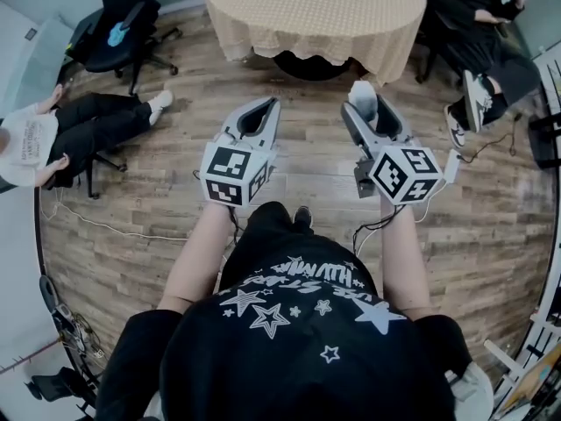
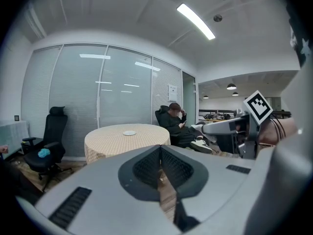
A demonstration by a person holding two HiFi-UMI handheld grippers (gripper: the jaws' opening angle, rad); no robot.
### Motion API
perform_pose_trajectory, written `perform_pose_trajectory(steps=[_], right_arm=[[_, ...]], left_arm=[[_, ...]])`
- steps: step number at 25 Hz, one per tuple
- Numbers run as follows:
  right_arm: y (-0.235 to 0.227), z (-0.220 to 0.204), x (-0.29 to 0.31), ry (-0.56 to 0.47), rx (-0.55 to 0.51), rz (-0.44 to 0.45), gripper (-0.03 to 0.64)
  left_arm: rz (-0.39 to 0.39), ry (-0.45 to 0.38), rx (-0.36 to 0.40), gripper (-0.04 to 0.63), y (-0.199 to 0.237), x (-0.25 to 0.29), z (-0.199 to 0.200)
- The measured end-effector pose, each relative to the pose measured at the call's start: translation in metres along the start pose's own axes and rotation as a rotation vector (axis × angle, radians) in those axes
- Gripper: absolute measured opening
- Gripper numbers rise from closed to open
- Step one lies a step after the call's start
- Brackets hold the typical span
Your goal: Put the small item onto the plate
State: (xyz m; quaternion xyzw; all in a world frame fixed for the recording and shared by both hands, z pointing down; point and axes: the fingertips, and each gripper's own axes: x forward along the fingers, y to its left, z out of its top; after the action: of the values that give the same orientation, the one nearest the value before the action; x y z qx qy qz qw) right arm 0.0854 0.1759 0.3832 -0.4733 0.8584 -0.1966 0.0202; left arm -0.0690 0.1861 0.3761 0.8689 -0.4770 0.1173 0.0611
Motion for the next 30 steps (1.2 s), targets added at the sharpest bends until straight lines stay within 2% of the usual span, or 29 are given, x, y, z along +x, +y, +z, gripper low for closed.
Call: perform_pose_trajectory(steps=[8, 14, 16, 23, 30], right_arm=[[0.005, -0.007, 0.005, 0.001, 0.035, 0.026, 0.313], [-0.006, -0.002, 0.009, -0.003, 0.029, 0.011, 0.313], [-0.012, 0.001, 0.015, -0.002, 0.024, 0.001, 0.313], [-0.037, 0.008, 0.045, 0.017, 0.020, -0.033, 0.313], [-0.061, 0.024, 0.103, 0.033, 0.011, -0.047, 0.313]], left_arm=[[0.057, 0.004, 0.010, 0.009, 0.021, -0.007, 0.004], [0.032, 0.003, 0.023, 0.009, 0.020, 0.009, 0.006], [0.021, 0.005, 0.032, 0.009, 0.023, 0.018, 0.007], [-0.004, 0.001, -0.008, 0.009, 0.050, 0.062, 0.009], [-0.022, 0.000, -0.026, 0.009, 0.090, 0.114, 0.017]])
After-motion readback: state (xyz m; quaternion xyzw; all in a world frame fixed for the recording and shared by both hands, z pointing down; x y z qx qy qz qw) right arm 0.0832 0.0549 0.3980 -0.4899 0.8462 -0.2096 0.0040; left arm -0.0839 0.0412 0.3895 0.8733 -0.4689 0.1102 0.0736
